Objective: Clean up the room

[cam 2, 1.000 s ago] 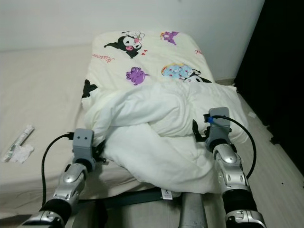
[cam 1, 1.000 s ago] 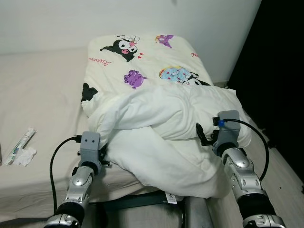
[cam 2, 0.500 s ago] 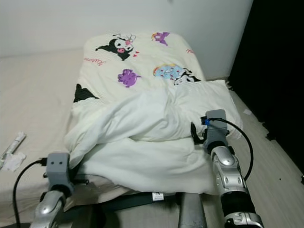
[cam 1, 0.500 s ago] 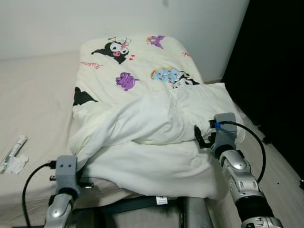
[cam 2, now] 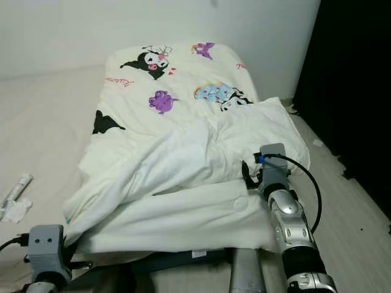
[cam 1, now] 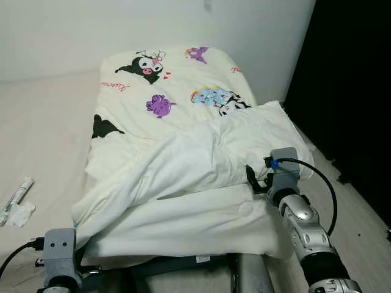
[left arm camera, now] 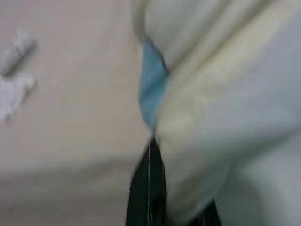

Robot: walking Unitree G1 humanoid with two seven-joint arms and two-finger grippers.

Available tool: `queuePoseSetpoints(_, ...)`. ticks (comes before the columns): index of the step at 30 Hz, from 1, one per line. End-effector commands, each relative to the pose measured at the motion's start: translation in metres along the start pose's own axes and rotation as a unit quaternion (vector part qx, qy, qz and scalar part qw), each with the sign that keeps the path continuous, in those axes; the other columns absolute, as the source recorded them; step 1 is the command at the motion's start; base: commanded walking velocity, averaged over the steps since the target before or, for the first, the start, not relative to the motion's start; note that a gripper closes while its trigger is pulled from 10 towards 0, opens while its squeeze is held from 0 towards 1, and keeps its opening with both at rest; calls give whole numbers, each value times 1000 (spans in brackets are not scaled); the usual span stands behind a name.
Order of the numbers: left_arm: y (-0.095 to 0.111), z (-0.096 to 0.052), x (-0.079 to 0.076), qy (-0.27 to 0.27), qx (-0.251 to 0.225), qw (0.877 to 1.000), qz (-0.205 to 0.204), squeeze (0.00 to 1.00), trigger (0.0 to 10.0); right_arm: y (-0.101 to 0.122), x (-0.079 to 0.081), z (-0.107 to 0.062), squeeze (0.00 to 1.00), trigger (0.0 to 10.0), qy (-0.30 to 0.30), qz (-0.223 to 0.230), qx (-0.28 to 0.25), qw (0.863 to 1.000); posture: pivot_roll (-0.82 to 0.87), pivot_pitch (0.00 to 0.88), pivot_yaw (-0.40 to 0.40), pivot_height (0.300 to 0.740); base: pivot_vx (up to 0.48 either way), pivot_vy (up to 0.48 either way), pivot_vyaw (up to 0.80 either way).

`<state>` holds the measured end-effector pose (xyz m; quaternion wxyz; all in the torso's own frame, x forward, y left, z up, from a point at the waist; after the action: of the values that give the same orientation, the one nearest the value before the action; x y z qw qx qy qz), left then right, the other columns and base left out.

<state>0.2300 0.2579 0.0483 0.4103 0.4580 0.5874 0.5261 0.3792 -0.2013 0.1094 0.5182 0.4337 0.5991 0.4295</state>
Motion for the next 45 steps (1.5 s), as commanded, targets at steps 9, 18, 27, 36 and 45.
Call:
queuePoseSetpoints(9, -3, -41, 6, 25, 61, 998, -24, 0, 0, -14, 13, 1, 0, 10000, 25, -18, 33, 999, -9, 129, 79, 465, 0, 0, 0)
queuePoseSetpoints(18, -37, -83, 7, 67, 167, 982, -50, 0, 0, -21, 12, 0, 0, 10000, 24, -24, 48, 998, 1, 137, 80, 465, 0, 0, 0)
queuePoseSetpoints(27, -49, -89, 14, 87, 242, 965, -45, 0, 0, -28, 16, 0, 0, 10000, 31, -36, 64, 997, 1, 139, 83, 465, 0, 0, 0)
queuePoseSetpoints(36, -47, -63, 34, 102, 240, 965, -14, 1000, 10000, -34, 13, -3, 0, 10000, 26, -35, 74, 996, 0, 141, 80, 465, 0, 0, 0)
queuePoseSetpoints(45, 40, -1, 42, 19, 88, 971, 223, 1000, 10000, -48, 10, -6, 0, 10000, 39, -86, 124, 988, -19, 125, 74, 465, 0, 0, 0)
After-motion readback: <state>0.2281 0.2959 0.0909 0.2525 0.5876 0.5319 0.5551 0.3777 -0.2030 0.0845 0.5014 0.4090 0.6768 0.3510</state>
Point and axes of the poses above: a point about 5 cm out from each wrist's last joint towards the gripper, its own z axis pointing out of the wrist towards the gripper, its own y axis along the axis of the wrist's last joint, x = y × z, the point moved 4 cm from there along z, pointing out of the wrist towards the gripper, and after that the axes turned 6 degrees about -z, right-handed, at the moved point
